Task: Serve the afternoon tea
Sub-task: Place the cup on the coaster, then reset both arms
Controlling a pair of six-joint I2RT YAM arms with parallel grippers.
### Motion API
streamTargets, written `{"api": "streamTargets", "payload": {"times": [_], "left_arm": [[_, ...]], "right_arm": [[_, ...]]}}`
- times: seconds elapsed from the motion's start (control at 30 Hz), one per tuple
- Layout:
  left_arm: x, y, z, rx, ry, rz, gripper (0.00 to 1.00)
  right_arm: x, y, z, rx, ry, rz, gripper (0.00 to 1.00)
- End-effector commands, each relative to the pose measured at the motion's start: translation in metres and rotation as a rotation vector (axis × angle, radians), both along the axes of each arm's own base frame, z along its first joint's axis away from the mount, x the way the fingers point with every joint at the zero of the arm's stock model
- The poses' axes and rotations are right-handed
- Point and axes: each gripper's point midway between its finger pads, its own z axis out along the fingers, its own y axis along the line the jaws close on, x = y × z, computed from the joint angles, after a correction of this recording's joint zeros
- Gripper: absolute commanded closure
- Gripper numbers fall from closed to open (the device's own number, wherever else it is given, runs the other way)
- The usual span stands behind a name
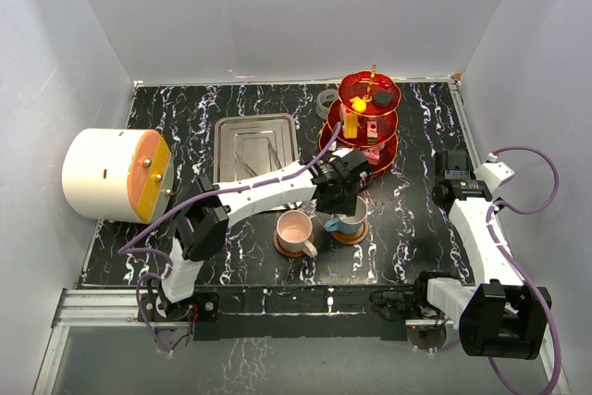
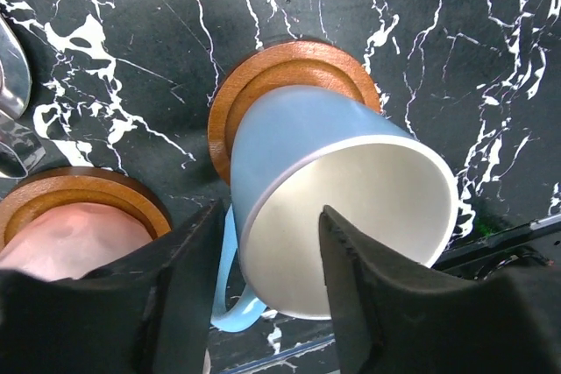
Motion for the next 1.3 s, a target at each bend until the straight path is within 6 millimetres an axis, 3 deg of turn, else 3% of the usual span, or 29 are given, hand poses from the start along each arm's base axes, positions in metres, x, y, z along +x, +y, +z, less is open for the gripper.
{"api": "streamTargets", "payload": {"times": [0.0, 0.13, 0.2, 0.27, 0.47, 0.6, 0.73, 0.93, 1.07, 1.27], "left_arm": [[0.000, -0.002, 0.034, -0.074, -0.033, -0.005, 0.49], [0.011, -0.001, 0.061, -0.116, -0.121, -0.004, 0.32], [0.017, 0.002, 0.077, -0.137, -0.181, -0.010, 0.12], [0.025, 0.007, 0.096, -0.149, -0.252, -0.011, 0.02], [0.050, 0.043, 0.142, -0.127, -0.454, 0.030, 0.01], [0.068, 0.096, 0.152, -0.045, -0.527, 0.109, 0.01], [0.088, 0.171, 0.163, -0.004, -0.583, 0.244, 0.01], [0.091, 0.260, 0.162, 0.062, -0.618, 0.377, 0.01], [0.085, 0.302, 0.154, 0.172, -0.610, 0.433, 0.01], [0.074, 0.327, 0.158, 0.242, -0.630, 0.514, 0.01]], "right_arm": [[0.007, -0.004, 0.007, -0.027, -0.041, -0.014, 0.15], [0.011, -0.005, 0.017, -0.030, -0.075, -0.015, 0.15], [0.016, -0.005, 0.026, -0.032, -0.105, -0.015, 0.15], [0.021, -0.006, 0.039, -0.035, -0.147, -0.016, 0.15], [0.022, -0.005, 0.077, -0.046, -0.287, -0.017, 0.15], [0.006, -0.004, 0.073, -0.048, -0.323, -0.017, 0.15], [-0.004, -0.003, 0.068, -0.050, -0.343, -0.017, 0.15], [-0.005, -0.003, 0.076, -0.053, -0.378, -0.018, 0.15], [-0.007, -0.003, 0.076, -0.053, -0.387, -0.018, 0.15], [-0.007, -0.003, 0.087, -0.056, -0.423, -0.018, 0.15]]}}
